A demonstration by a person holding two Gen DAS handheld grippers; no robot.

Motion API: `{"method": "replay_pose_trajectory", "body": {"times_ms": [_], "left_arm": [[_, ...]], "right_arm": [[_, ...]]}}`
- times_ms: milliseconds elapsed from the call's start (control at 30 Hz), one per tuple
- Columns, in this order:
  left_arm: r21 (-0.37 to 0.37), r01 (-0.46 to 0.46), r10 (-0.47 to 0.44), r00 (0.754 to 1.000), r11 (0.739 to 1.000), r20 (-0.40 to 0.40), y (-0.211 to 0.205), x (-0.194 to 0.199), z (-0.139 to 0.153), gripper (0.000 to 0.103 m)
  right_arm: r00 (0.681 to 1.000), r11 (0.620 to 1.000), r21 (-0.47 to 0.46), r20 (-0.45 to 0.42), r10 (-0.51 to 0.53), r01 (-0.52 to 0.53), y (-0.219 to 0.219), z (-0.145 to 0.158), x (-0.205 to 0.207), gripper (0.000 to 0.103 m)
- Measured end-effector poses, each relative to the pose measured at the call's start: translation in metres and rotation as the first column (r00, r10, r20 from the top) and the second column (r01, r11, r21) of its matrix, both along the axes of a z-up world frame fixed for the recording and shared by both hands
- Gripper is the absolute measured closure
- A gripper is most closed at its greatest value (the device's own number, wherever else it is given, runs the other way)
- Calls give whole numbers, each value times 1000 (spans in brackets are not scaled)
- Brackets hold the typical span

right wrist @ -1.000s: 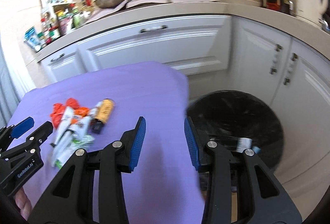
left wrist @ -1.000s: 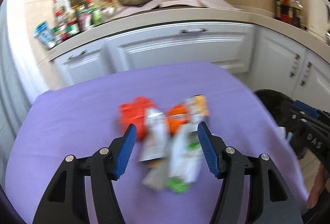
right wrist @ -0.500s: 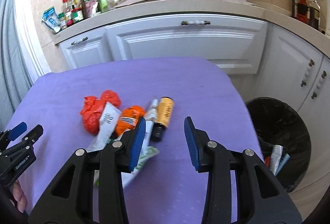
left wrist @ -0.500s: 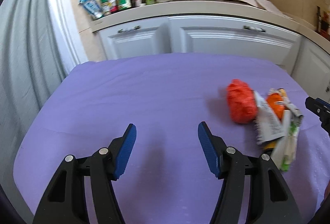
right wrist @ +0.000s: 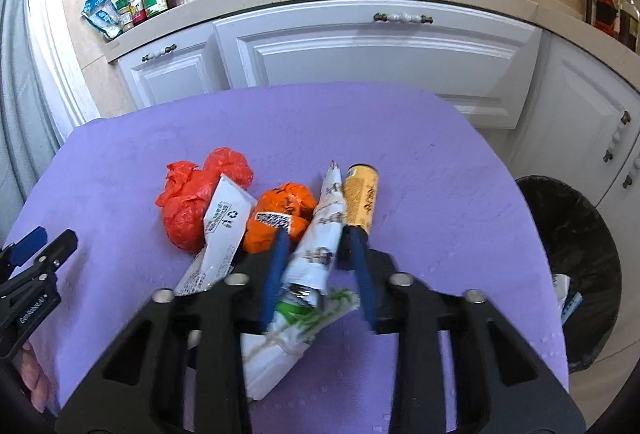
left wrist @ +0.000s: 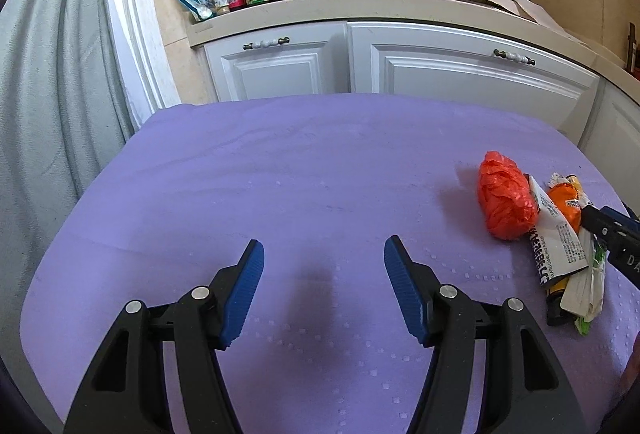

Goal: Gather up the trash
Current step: 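Grasp the white tube with brown print with the right gripper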

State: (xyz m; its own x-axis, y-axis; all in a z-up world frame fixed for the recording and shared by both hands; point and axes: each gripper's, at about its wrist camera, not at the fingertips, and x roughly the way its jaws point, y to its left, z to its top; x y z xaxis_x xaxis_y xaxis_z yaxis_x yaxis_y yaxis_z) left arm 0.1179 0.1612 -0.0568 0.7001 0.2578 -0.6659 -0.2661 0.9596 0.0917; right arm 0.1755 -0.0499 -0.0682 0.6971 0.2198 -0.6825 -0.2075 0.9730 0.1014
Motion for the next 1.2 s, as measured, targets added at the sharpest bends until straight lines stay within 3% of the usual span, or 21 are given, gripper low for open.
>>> {"method": "replay_pose_trajectory", "body": {"times_ms": [200,533,1200], "left_arm": [[-9,22,-22,1000,1000,-6,-8,3,-2,41],[-20,61,-61,998,998,-1,-24,4,2,41],[-27,204,-204,979,978,13,-102,17,15,41]], "right_arm": [[1000,1000,15,14,-6,5,-1,1,-2,87],[997,999,22,69,-30,29,-12,14,-12,87],[976,981,11,98,-194,193,-98,10,-33,87]]}}
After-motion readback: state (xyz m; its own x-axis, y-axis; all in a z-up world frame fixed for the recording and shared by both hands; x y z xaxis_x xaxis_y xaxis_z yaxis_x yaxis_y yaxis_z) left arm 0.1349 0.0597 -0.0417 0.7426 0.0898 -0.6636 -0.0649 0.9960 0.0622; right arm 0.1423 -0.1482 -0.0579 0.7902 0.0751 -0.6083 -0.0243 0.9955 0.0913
